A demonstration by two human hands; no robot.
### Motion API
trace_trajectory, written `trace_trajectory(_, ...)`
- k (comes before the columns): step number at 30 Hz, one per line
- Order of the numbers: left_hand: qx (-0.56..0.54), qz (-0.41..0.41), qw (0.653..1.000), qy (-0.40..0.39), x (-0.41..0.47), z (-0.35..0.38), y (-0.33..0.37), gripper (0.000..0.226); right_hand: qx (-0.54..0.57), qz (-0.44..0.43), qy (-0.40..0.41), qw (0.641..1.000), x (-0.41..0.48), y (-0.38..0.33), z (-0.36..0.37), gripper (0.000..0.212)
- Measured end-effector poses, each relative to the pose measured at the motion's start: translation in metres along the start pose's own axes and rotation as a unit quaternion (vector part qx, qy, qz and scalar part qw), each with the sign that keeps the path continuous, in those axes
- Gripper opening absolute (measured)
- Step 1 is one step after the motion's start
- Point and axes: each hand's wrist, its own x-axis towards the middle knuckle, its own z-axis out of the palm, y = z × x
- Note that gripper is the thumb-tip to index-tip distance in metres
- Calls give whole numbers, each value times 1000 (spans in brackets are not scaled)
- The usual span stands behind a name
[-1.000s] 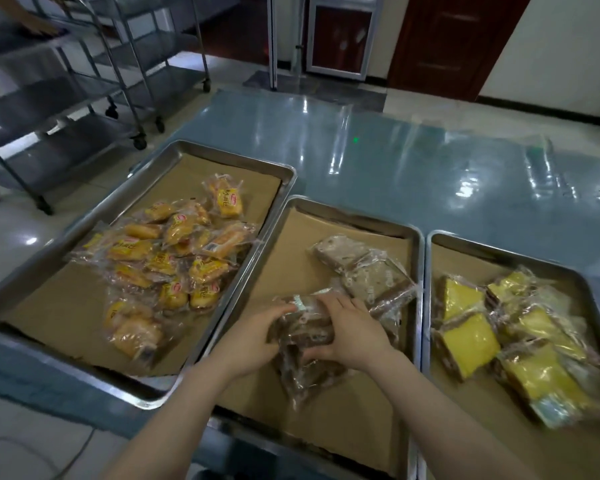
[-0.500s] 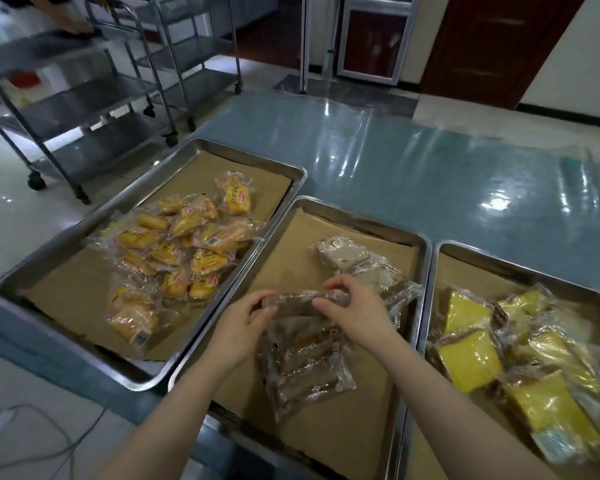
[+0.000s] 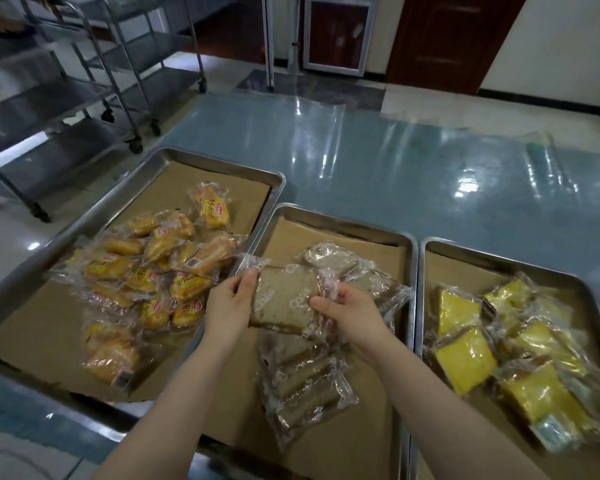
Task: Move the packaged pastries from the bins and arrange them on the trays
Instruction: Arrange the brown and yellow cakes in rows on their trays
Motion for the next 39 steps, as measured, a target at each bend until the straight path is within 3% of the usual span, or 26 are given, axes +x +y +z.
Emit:
trace_trajectory(3,-68,-48,994,-74,11,0,-1,31,4,10,29,1000,7,1,-2,5)
trace_trajectory(6,-170,-108,964,-174,21,1,-6,26,23,21,71,997,22,-2,-5,10)
trace_trajectory(10,-201,-100,964,-139,39,9,-10,18,-127,-30,112,985,47,-5,-7,49)
trace_trajectory(11,-202,-100,966,-126,45,12,-11,17,-213,-60,142,965,55,-5,-12,53)
trace_trajectory(13,-171,-98,975,-103,58,16,-16,19,-444,-89,161,877,70,0,-26,61)
trace_trajectory(14,-145,-96,980,-95,63,18,-18,24,-530,-70,137,834,77,4,-34,67)
trace_trajectory(16,-103,-93,987,-83,73,23,-23,38,-599,-2,71,798,86,11,-45,75)
trace_trajectory(20,-72,-82,990,-94,91,38,-24,40,-597,37,62,799,88,17,-49,71)
trace_trajectory(24,-67,-70,989,-113,108,55,-15,44,-551,105,86,823,72,23,-52,71)
trace_trajectory(27,73,18,991,-109,114,66,-13,54,-522,110,73,843,53,29,-54,73)
trace_trajectory(30,313,133,933,-116,106,76,-17,65,-570,68,81,815,48,29,-57,66)
trace_trajectory(32,370,214,891,-151,99,86,-21,60,-618,14,125,776,52,29,-60,53)
trace_trajectory(34,389,242,864,-209,96,93,-26,53,-644,-42,172,745,58,29,-62,52)
trace_trajectory(36,420,230,844,-239,98,97,-35,52,-645,-80,143,746,64,32,-62,60)
trace_trajectory(39,464,214,822,-249,107,104,-47,62,-622,-78,32,778,73,42,-62,65)
